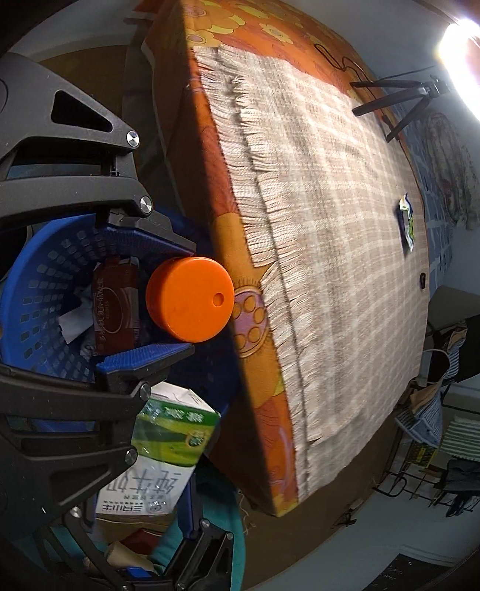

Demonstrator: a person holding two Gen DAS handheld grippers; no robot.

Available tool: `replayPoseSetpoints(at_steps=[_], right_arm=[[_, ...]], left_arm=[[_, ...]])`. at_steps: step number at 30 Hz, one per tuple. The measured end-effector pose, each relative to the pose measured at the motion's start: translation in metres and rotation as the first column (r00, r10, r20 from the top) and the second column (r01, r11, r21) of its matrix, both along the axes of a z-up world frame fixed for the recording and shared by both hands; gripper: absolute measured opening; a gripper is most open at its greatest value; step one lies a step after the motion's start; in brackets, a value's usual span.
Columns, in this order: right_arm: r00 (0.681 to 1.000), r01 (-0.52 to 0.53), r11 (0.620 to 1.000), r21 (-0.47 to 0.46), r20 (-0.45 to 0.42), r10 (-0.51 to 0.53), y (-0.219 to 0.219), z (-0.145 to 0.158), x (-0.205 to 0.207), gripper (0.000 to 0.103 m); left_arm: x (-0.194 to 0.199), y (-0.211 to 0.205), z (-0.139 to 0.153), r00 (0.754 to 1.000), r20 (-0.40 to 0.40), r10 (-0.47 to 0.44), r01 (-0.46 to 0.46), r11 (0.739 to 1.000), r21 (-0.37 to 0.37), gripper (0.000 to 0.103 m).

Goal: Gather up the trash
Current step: 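Carry the lid and carton over the blue basket with both tools, then open both tools to drop the lid and carton into the basket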

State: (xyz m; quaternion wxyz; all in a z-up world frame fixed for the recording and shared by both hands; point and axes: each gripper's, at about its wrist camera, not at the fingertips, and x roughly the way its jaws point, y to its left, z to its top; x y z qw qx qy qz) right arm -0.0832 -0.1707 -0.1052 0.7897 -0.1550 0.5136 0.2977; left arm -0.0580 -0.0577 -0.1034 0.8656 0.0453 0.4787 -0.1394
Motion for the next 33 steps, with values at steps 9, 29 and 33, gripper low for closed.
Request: replayPoseSetpoints(at_steps=[9,29,33], right_arm=[[0.999,-0.037,0.999,-0.037,-0.013,0.037,0.007,-0.013,-0.004,0.070],[0.999,-0.033,0.996,-0.078,-0.036,0.030,0.011,-0.025,0.000,0.076],[0.999,-0.029,0.996,-0.086,-0.037,0.026,0.010,-0.027,0.001,0.077]], left_arm=[[-0.004,-0.008,-0.011,0.999,-0.029,-0.017,0.017,1.000,0.007,0.048],[-0.011,-0.015,-0.022,0.998,-0.058,-0.031,0.032,0.999,0.017,0.064],[-0.012,-0.016,-0.025,0.997,-0.068,-0.036,0.037,0.999,0.020,0.064]])
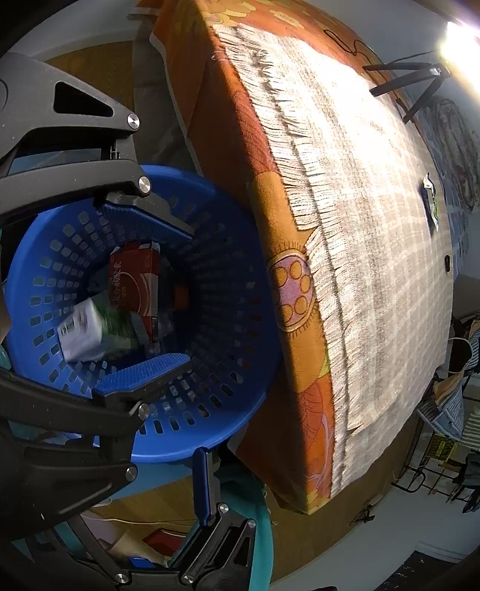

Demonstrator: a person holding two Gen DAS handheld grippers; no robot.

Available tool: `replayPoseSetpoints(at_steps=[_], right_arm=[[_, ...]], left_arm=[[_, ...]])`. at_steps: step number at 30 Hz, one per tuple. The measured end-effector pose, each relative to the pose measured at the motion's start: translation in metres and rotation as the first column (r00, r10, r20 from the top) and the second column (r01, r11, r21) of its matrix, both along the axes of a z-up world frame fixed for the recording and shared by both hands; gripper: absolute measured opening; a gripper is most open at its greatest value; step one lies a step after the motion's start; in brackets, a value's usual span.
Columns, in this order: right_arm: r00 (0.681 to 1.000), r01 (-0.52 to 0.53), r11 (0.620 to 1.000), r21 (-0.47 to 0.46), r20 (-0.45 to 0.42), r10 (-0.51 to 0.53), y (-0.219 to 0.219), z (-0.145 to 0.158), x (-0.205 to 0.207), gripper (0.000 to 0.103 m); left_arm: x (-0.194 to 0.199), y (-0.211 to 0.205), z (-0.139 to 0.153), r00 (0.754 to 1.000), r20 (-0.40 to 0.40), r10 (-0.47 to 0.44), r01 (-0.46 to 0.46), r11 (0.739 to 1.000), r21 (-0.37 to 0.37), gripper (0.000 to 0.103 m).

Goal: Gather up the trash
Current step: 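Open both tools to drop the lid and carton into the basket, then move both tools back over the bed toward the snack packet and hair tie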

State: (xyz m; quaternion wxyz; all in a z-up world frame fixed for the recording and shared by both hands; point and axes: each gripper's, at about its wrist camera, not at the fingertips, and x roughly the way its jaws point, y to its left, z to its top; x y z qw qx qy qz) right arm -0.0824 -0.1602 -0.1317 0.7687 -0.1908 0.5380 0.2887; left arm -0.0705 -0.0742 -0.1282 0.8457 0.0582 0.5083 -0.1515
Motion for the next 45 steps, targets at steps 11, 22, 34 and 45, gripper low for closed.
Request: replayPoseSetpoints(at_steps=[11,22,34,45], right_arm=[[1.000,0.008,1.000,-0.016,0.010,-0.008,0.000,-0.002,-0.001,0.081],[1.000,0.026,0.999,-0.019,0.016,-0.026,-0.005,-0.001,0.005,0.087],[0.999,0.049,0.999,-0.018,0.017,-0.049,-0.008,0.001,0.006,0.090],[0.991,0.117,0.993,0.016,0.070,-0.118,-0.022,0.024,0.018,0.091]], left_arm=[[-0.001,0.001,-0.001,1.000,-0.001,0.007,-0.007,1.000,0.001,0.064],[0.000,-0.001,-0.002,1.000,-0.003,0.002,-0.002,1.000,0.006,0.065],[-0.006,0.004,-0.005,1.000,-0.022,0.008,-0.008,1.000,-0.005,0.069],[-0.003,0.017,0.006,0.998,-0.032,0.045,-0.047,0.997,-0.057,0.070]])
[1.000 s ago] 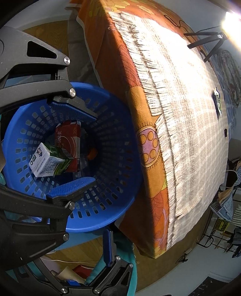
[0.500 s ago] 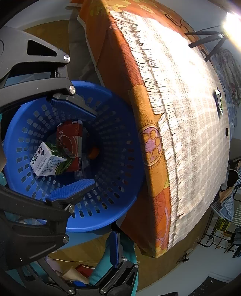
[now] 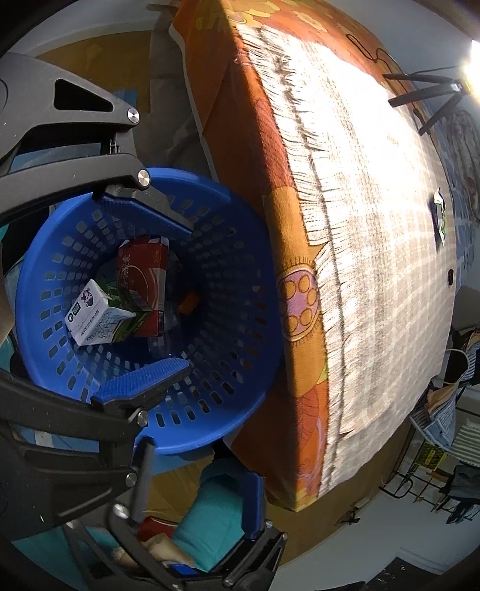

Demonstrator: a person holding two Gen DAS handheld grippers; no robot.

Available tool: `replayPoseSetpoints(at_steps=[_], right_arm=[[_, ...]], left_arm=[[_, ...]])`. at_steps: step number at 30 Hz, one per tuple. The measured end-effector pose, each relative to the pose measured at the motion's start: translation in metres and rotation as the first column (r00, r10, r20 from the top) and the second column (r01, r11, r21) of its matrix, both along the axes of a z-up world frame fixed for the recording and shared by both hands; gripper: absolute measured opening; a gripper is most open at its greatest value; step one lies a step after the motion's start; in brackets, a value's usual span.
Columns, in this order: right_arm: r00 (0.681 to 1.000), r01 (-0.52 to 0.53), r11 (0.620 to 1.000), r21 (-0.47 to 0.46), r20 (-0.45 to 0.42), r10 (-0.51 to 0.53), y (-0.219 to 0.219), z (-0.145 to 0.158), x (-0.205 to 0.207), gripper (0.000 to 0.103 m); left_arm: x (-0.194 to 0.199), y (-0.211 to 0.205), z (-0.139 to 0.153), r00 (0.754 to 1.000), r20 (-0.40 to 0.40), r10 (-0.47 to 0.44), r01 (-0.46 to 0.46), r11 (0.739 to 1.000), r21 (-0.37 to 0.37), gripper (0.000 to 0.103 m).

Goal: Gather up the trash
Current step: 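Move both tools back over the bed toward the snack packet and hair tie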

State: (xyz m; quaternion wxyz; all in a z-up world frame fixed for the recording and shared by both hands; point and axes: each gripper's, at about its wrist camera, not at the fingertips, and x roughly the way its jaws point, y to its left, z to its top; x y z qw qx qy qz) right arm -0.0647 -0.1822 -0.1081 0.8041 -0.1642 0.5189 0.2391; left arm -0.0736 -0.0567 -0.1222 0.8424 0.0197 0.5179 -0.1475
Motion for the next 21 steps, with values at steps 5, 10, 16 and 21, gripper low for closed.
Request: replayPoseSetpoints(at_steps=[5,10,16,21], right_arm=[[0.997,0.057,0.996,0.069,0.047,-0.060,-0.015,0.031,0.018,0.100],[0.988,0.108,0.987,0.120,0.098,-0.120,-0.030,0.063,0.048,0.103],[0.971,0.138,0.985,0.106,0.181,-0.156,-0.042,0.088,0.102,0.103],[0.954,0.150,0.979,0.139,0.241,-0.181,-0.051,0.100,0.160,0.103]], left_arm=[[0.011,0.006,0.016,1.000,-0.004,0.015,-0.016,0.999,-0.052,0.071],[0.037,0.015,0.041,0.999,0.023,0.036,-0.034,0.996,-0.086,0.072],[0.092,0.020,0.064,0.994,0.104,0.030,-0.028,0.999,-0.019,0.073],[0.149,0.023,0.076,0.990,0.138,-0.009,0.009,1.000,-0.002,0.074]])
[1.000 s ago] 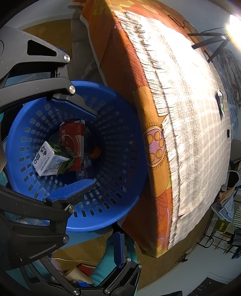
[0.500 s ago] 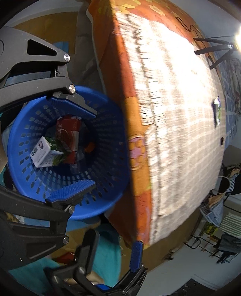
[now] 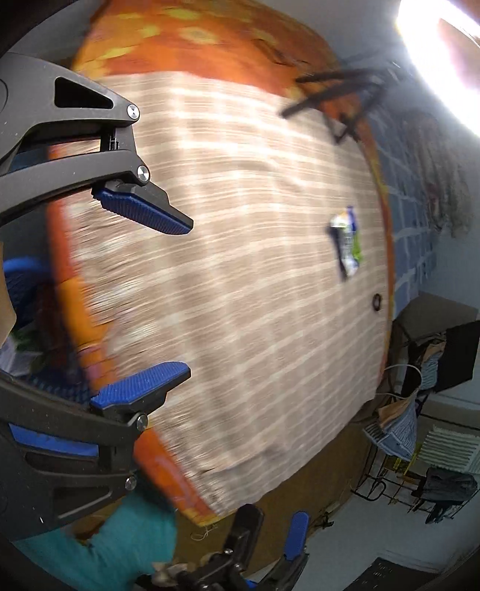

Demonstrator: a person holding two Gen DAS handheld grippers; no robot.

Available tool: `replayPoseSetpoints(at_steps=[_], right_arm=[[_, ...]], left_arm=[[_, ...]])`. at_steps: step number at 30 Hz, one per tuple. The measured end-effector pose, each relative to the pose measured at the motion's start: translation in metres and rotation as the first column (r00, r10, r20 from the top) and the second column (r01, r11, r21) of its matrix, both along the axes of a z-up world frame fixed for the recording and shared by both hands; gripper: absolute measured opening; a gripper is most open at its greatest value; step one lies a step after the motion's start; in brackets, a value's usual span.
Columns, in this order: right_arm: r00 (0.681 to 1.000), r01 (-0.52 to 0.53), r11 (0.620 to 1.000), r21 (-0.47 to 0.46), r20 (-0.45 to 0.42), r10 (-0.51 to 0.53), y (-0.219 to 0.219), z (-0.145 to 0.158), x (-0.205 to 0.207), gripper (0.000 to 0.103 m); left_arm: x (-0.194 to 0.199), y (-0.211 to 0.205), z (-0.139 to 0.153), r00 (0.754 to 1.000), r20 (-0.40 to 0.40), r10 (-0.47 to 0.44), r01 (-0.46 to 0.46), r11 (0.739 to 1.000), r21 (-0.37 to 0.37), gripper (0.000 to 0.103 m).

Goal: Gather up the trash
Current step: 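Move both tools back over the bed toward the snack packet and hair tie, then grasp the blue snack packet with left tool while right tool grasps the black hair tie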

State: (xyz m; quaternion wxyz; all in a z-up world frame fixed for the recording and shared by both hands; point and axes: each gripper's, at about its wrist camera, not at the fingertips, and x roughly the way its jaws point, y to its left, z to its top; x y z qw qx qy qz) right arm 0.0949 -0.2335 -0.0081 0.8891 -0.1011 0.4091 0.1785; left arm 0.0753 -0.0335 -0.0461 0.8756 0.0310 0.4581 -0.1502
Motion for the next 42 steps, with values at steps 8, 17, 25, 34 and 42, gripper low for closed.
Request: replayPoseSetpoints(at_steps=[8,17,25,34,42], right_arm=[[0.998,0.058,0.994,0.091,-0.011,-0.058,-0.009,-0.007,0.113,0.103],[0.967,0.220,0.955,0.200,-0.173,-0.186,-0.032,-0.051,0.267,0.086],[0.910,0.367,0.879,0.305,-0.314,-0.271,-0.041,-0.103,0.358,0.059],[0.898,0.392,0.875,0.283,-0.326,-0.296,-0.019,-0.123,0.394,0.044],[0.903,0.381,0.905,0.188,-0.284,-0.321,-0.001,-0.126,0.405,0.018]], left_arm=[[0.133,0.010,0.000,0.999,0.006,-0.035,0.035,0.999,-0.032,0.078],[0.255,0.014,-0.027,0.998,0.001,-0.056,0.056,0.998,-0.001,0.078],[0.301,0.027,-0.054,0.997,-0.061,-0.049,0.044,0.996,-0.073,0.078],[0.305,0.023,-0.067,0.987,-0.113,-0.114,0.099,0.986,-0.131,0.079],[0.283,-0.006,-0.071,0.982,-0.073,-0.174,0.179,0.981,0.068,0.079]])
